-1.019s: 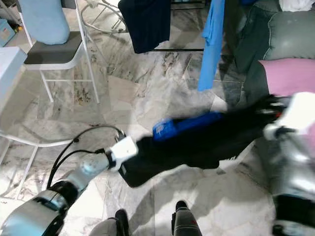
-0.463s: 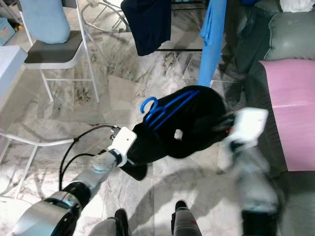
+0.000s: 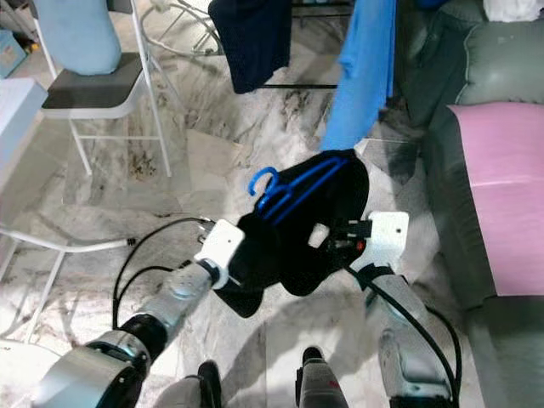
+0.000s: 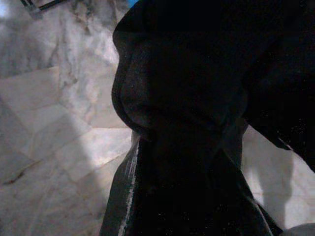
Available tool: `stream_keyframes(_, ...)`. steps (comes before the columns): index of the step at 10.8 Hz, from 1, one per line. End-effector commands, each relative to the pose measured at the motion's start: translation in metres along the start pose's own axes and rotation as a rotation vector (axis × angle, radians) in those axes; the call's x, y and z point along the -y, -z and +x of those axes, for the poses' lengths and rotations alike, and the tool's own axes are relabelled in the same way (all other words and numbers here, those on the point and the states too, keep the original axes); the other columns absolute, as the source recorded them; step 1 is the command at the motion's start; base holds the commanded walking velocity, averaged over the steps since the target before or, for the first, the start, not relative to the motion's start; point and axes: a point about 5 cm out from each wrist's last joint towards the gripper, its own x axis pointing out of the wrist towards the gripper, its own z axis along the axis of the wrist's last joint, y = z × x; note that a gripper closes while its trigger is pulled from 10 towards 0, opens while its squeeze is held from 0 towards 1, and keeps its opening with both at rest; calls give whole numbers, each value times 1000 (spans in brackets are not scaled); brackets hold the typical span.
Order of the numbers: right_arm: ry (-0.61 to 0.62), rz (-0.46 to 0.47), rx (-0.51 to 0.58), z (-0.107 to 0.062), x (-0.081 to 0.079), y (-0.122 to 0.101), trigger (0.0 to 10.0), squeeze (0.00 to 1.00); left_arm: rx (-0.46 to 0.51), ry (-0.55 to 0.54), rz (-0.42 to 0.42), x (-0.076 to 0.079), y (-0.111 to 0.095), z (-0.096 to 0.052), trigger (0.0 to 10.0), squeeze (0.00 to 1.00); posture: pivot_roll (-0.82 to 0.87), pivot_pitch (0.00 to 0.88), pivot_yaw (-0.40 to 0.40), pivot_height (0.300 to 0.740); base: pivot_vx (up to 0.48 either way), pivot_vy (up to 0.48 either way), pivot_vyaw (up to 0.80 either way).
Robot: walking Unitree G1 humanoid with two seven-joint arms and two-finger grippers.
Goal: Hang hanger
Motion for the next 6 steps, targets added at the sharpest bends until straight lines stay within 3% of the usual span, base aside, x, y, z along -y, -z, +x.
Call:
stream_keyframes(1,-31,30,14,-4,-4,-3,0,0,-21,-38,-12,-4,4,-1,0,0,-357,260,80,740,0,0,0)
stream_keyframes(3,-214,69,61,-8,-34,-14,0,0,-35,-65,-18,-4,5,-1,0,0,-359,256,77,740,0,0,0)
stream_keyframes(6,-239,42,106,-5,-41,-27,0,0,-56,-13,14,5,8,-1,0,0,-361,250,79,740,0,0,0)
